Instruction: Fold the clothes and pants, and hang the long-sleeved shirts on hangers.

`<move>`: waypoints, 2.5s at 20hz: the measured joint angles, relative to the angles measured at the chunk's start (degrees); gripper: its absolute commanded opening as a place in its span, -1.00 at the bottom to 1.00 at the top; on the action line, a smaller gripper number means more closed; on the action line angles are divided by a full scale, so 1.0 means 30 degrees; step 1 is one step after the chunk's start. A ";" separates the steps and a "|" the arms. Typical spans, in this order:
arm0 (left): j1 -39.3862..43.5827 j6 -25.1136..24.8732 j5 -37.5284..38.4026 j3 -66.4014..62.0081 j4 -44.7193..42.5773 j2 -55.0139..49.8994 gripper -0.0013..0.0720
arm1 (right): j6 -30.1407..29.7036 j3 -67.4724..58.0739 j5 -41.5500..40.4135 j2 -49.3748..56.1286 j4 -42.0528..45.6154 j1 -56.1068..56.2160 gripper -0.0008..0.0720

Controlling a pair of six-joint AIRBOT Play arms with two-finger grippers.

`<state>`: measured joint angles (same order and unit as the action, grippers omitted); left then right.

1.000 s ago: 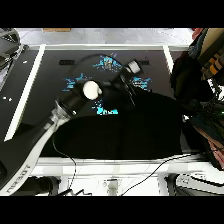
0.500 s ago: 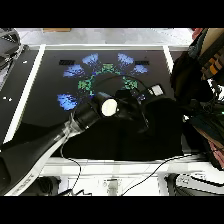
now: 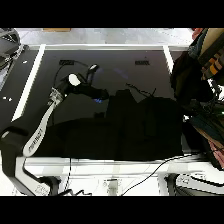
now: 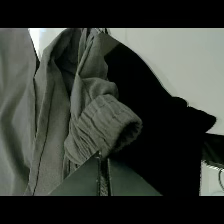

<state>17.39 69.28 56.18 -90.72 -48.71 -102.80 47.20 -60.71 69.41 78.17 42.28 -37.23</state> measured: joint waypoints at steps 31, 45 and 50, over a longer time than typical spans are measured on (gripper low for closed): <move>0.0634 0.1632 -0.7730 -0.0036 -0.5763 0.0335 -0.95 | 0.0022 0.0000 -0.0546 0.0000 -0.0175 0.0000 -0.92; -0.8051 0.3016 -0.4328 -0.0022 -1.1489 0.6885 -0.95 | 0.2987 0.0000 -0.7992 0.0160 0.0401 0.3432 -0.92; -1.0710 0.3774 0.0423 0.0000 -1.2152 0.5683 -0.95 | 0.4269 0.0000 -0.8823 0.0539 0.2346 0.3832 -0.92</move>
<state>-14.74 80.60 57.45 -90.72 -85.17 -85.76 60.01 -60.71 42.94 79.79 49.32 -25.74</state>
